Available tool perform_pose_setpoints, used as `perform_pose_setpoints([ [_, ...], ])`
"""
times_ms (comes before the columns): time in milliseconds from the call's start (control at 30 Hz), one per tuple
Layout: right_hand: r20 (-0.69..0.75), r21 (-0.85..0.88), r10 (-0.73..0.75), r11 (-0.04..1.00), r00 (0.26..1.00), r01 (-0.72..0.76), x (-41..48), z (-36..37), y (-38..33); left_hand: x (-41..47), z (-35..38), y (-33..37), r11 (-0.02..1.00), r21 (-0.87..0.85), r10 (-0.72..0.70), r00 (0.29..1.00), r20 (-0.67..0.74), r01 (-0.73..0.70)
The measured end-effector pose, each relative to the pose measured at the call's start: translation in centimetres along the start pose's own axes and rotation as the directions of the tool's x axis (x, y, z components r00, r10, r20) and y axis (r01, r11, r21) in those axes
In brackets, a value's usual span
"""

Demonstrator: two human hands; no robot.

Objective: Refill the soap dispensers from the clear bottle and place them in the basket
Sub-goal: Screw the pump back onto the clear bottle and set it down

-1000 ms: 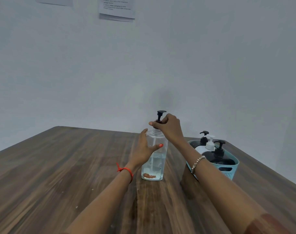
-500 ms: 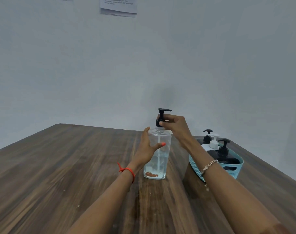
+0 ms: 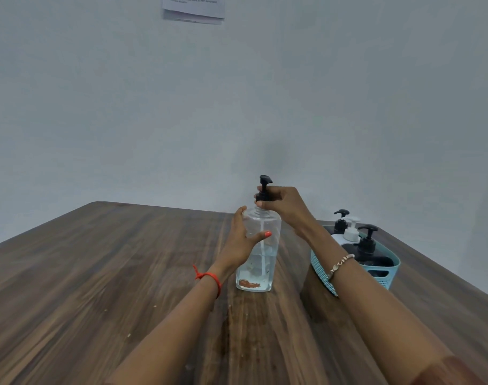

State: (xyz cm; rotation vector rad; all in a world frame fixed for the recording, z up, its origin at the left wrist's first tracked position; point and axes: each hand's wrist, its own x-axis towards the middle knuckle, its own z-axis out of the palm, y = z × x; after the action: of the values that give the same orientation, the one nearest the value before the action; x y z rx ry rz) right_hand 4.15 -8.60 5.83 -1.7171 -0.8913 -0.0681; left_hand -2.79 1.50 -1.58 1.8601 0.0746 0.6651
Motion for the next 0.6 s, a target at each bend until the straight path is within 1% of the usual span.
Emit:
perform_pose_setpoints([
  [67, -0.017, 0.041, 0.005, 0.999, 1.000, -0.004, 0.0, -0.2, 0.2, -0.1, 0.0, 0.0, 1.000, 0.000, -0.002, 1.000, 0.006, 0.002],
  [100, -0.062, 0.027, -0.001, 1.000, 0.998, 0.003, -0.1, 0.0, 0.2, 0.0, 0.0, 0.0, 1.000, -0.005, 0.001, 1.000, 0.008, -0.001],
  [200, -0.210, -0.088, -0.004, 0.996, 0.978, -0.014, -0.1, 1.5, 0.2, -0.1, 0.0, 0.0, 0.999, -0.036, 0.015, 1.000, 0.015, -0.015],
  [267, -0.223, -0.073, 0.044, 0.995, 0.974, -0.061, 0.1, 2.0, 0.2, -0.1, 0.0, 0.0, 0.999, -0.033, 0.002, 1.000, 0.020, -0.002],
  [333, -0.148, 0.109, 0.105, 0.990, 0.983, -0.090, 0.4, 1.4, 0.2, 0.0, -0.1, 0.0, 1.000, -0.017, 0.002, 1.000, 0.018, -0.002],
  [367, -0.082, 0.225, 0.111, 0.970, 0.990, -0.090, 0.4, 0.9, 0.4, 0.0, -0.1, 0.0, 1.000, -0.010, 0.004, 1.000, 0.014, -0.004],
  [400, -0.025, 0.305, 0.105, 0.948, 0.994, -0.093, 0.4, 0.4, 0.5, 0.1, -0.1, -0.1, 1.000, -0.010, 0.005, 1.000, 0.011, -0.005],
  [433, 0.015, 0.350, 0.092, 0.932, 0.996, -0.091, 0.2, 0.0, 0.7, 0.1, -0.1, -0.1, 1.000, -0.013, -0.001, 1.000, 0.012, 0.001],
  [467, 0.007, 0.338, 0.082, 0.938, 0.997, -0.080, 0.0, -0.2, 0.8, 0.1, -0.1, -0.2, 1.000, -0.015, -0.004, 1.000, 0.016, 0.004],
  [600, -0.169, 0.151, 0.060, 0.988, 0.984, -0.034, -0.1, 1.1, 0.6, 0.1, -0.1, -0.3, 1.000, -0.017, -0.007, 1.000, 0.017, 0.007],
])
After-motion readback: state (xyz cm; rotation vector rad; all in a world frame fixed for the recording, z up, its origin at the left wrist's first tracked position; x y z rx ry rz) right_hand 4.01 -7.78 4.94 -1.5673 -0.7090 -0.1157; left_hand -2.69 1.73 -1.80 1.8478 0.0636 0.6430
